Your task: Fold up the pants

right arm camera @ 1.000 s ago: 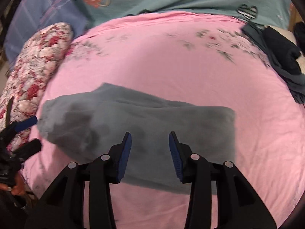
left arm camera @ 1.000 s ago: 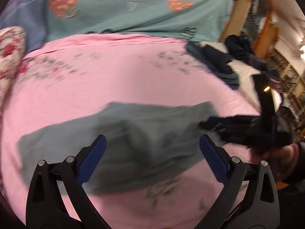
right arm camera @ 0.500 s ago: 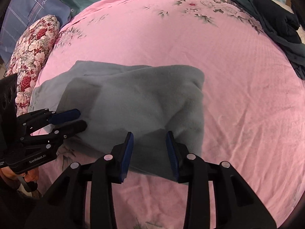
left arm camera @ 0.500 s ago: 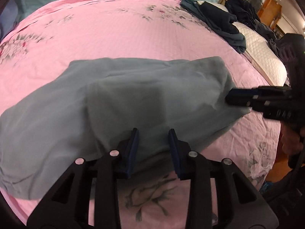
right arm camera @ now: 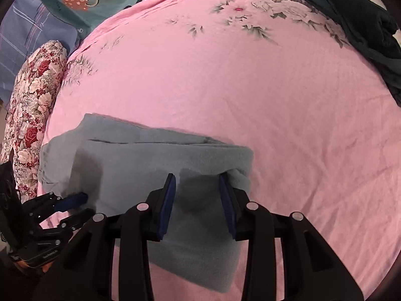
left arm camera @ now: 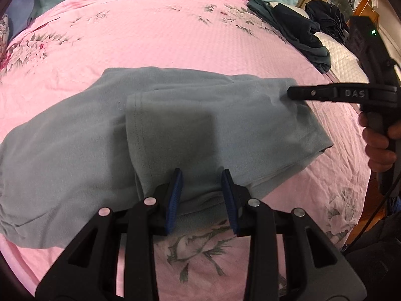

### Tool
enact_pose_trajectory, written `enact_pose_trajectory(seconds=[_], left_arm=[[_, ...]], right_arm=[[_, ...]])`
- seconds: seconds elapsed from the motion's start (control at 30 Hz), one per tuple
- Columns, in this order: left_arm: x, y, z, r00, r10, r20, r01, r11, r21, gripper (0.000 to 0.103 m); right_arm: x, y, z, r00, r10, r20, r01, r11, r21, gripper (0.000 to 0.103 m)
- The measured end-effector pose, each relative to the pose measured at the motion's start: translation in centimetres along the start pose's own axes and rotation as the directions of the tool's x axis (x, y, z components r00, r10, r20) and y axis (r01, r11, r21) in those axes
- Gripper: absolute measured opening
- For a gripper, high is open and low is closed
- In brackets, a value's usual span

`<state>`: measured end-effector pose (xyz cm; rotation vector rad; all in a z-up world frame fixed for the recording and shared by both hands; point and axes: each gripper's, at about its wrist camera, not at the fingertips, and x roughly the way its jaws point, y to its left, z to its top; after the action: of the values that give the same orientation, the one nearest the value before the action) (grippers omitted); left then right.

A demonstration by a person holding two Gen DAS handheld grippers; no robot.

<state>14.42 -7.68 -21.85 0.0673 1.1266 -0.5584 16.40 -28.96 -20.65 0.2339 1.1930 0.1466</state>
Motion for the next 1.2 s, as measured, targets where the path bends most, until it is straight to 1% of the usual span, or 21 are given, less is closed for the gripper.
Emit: enact_pose_trajectory(seconds=[0.07,0.13,0.23,0.3,0.37,0.47,0.53,0.57,0.67,0.7,0.73,0.77,0.8,0.87,0.97,1.03,1.07,1.1,1.13,1.17,1.2], left_arm=[[0.1,-0.1,0.1,1.0,0.002,0.0,-0.002,1.0,-0.003,0.034],[0.1,-0.1,0.0,1.0,0.006,-0.004,-0.006,1.0,-0.002,0.034],[0.1,0.0,-0.1,1.0,0.013,-0.011,-0.013,1.0,0.004,0.034],[0.0,-0.1,0.0,1.0,0.016,-0.009,-0.015,1.0,0.01,0.034],[-0.1,-0.2,0.0,1.0,0.014,-0.009,-0.014,1.0,0.008,0.034],[-0.1,-0.2,0.0,1.0,0.016,-0.005,-0.016,1.0,0.012,0.034],[0.0,-0.4,-0.1,1.0,0.025,-0.005,-0.025,0.999,0.028,0.034],[0.0,-0.5,-0.2,1.0,0.029,-0.004,-0.029,0.999,0.035,0.034],[0.1,-0.4,-0.3,1.0,0.023,-0.007,-0.023,0.999,0.031,0.035],[0.1,-0.4,-0.3,1.0,0.022,-0.005,-0.022,0.999,0.034,0.036],[0.0,-0.6,-0.3,1.0,0.021,-0.003,-0.021,0.999,0.038,0.038],[0.0,-0.7,-0.3,1.0,0.02,-0.004,-0.02,0.999,0.044,0.039],[0.0,-0.8,-0.3,1.0,0.025,-0.005,-0.025,0.998,0.055,0.039],[0.1,-1.2,-0.4,0.999,0.034,-0.004,-0.034,0.997,0.075,0.042],[0.1,-1.6,-0.5,0.999,0.044,-0.003,-0.043,0.995,0.092,0.045],[0.2,-1.8,-0.5,0.999,0.053,-0.004,-0.052,0.993,0.108,0.046],[0.2,-1.9,-0.6,0.998,0.056,-0.008,-0.055,0.992,0.115,0.047],[0.2,-1.9,-0.5,0.998,0.058,-0.016,-0.056,0.991,0.12,0.047],[0.1,-2.0,-0.4,0.998,0.061,-0.022,-0.058,0.991,0.121,0.047],[-0.2,-2.1,-0.3,0.997,0.065,-0.028,-0.061,0.991,0.117,0.048],[-0.6,-2.5,-0.1,0.997,0.071,-0.029,-0.067,0.991,0.117,0.055]], right_arm=[[-1.1,0.5,0.2,0.999,-0.024,0.04,0.025,0.999,-0.024,0.041],[-1.3,0.5,0.3,0.998,-0.023,0.056,0.025,0.999,-0.022,0.042],[0.7,-1.2,0.6,0.999,-0.037,0.018,0.036,0.999,0.032,0.043],[1.1,-2.0,0.8,0.999,-0.031,0.021,0.03,0.998,0.056,0.042],[0.0,-3.0,1.1,1.0,0.019,0.023,-0.021,0.992,0.128,0.042],[-2.6,-3.7,0.2,0.993,0.085,0.084,-0.098,0.979,0.176,0.042],[-3.3,-3.0,-1.0,0.991,0.111,0.08,-0.121,0.983,0.138,0.04],[-3.2,-2.4,-1.7,0.992,0.108,0.068,-0.115,0.987,0.11,0.04],[-0.8,-1.6,-4.4,0.999,0.024,-0.03,-0.024,1.0,0.019,0.04],[-0.8,-1.7,-4.9,1.0,0.011,0.01,-0.011,1.0,0.0,0.037],[-0.9,-1.7,-5.1,1.0,0.012,0.01,-0.012,1.0,-0.007,0.037],[-1.2,-1.7,-4.9,1.0,-0.007,-0.003,0.007,1.0,0.003,0.038],[-1.6,-1.8,-4.6,1.0,0.003,-0.012,-0.002,1.0,0.027,0.039],[-2.9,-1.7,-3.7,0.997,0.069,0.045,-0.071,0.997,0.038,0.039],[-3.1,-1.8,-1.5,0.992,0.075,0.101,-0.08,0.996,0.043,0.039],[-1.9,-2.7,-0.3,0.989,0.115,0.09,-0.123,0.988,0.091,0.039],[-0.3,-3.6,0.6,0.988,0.148,0.051,-0.154,0.978,0.14,0.039],[0.8,-4.4,1.2,0.99,0.142,0.027,-0.144,0.973,0.179,0.035],[1.2,-5.1,1.7,0.989,0.143,0.031,-0.146,0.968,0.204,0.025],[1.0,-5.8,2.4,0.983,0.176,0.047,-0.182,0.954,0.237,0.025],[0.3,-6.4,2.8,0.979,0.19,0.071,-0.202,0.943,0.266,0.026]])
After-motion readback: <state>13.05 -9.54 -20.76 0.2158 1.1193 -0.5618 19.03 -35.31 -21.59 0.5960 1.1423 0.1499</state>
